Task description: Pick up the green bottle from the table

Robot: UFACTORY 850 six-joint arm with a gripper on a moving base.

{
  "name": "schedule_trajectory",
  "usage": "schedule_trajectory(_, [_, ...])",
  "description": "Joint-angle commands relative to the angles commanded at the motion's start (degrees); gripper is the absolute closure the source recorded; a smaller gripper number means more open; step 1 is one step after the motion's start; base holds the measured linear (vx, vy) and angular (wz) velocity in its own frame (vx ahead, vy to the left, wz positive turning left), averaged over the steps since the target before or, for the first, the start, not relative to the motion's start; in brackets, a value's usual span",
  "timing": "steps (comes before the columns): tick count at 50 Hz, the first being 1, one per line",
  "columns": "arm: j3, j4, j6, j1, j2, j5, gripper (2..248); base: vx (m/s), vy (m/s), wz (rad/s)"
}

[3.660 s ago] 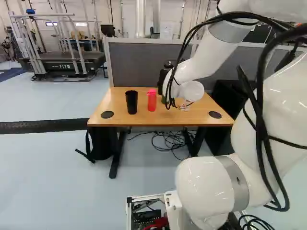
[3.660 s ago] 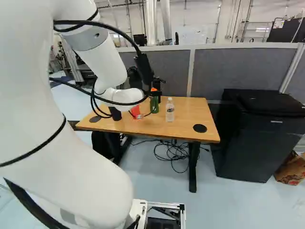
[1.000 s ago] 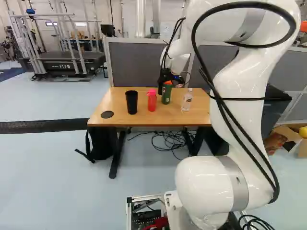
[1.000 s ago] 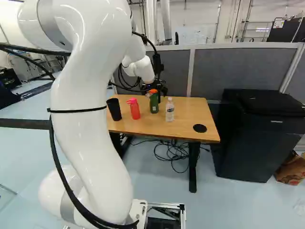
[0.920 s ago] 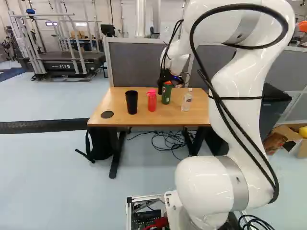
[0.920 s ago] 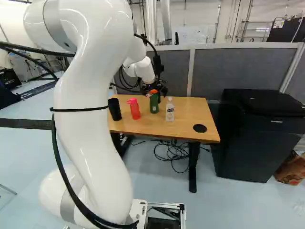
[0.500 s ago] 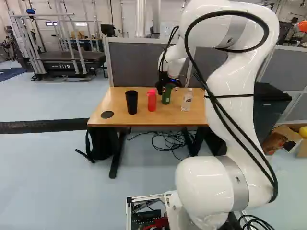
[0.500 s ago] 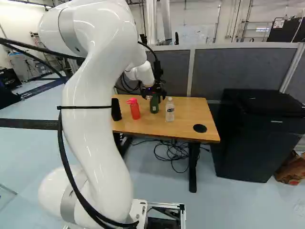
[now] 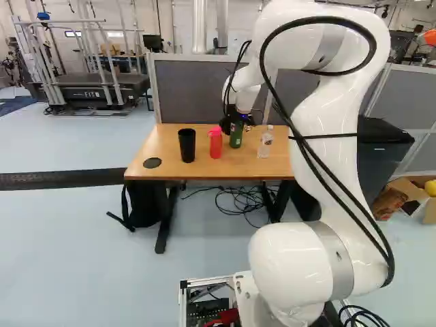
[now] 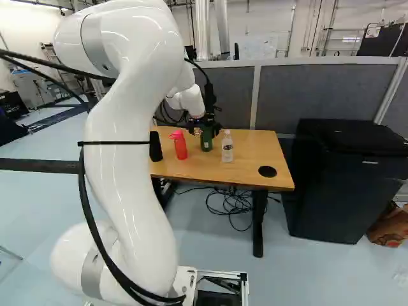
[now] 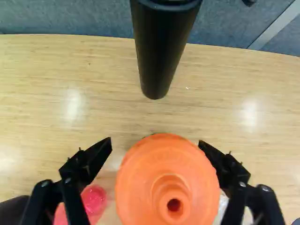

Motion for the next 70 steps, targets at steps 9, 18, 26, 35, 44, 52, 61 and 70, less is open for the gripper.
schedule_trajectory(9, [0.0, 0.0, 0.0, 0.0, 0.0, 0.0, 138, 0.0, 0.0, 0.0])
schedule_trajectory(18, [0.0, 0.0, 0.0, 0.0, 0.0, 0.0, 207, 0.0, 0.0, 0.0])
schedule_trajectory(26, [0.1, 0.0, 0.0, 0.0, 0.6, 0.0, 233, 0.0, 0.0, 0.0])
schedule_trajectory(35, [0.4, 0.0, 0.0, 0.0, 1.7, 0.0, 233, 0.0, 0.0, 0.0])
schedule_trajectory(44, [0.9, 0.0, 0.0, 0.0, 3.1, 0.1, 233, 0.0, 0.0, 0.0])
schedule_trajectory(52, [1.8, 0.0, 0.0, 0.0, 4.8, 0.8, 233, 0.0, 0.0, 0.0])
schedule_trajectory(61, [3.2, 0.0, 0.0, 0.1, 7.0, 1.1, 233, 0.0, 0.0, 0.0])
schedule_trajectory(70, [5.0, 0.0, 0.0, 0.3, 9.5, 1.1, 233, 0.0, 0.0, 0.0])
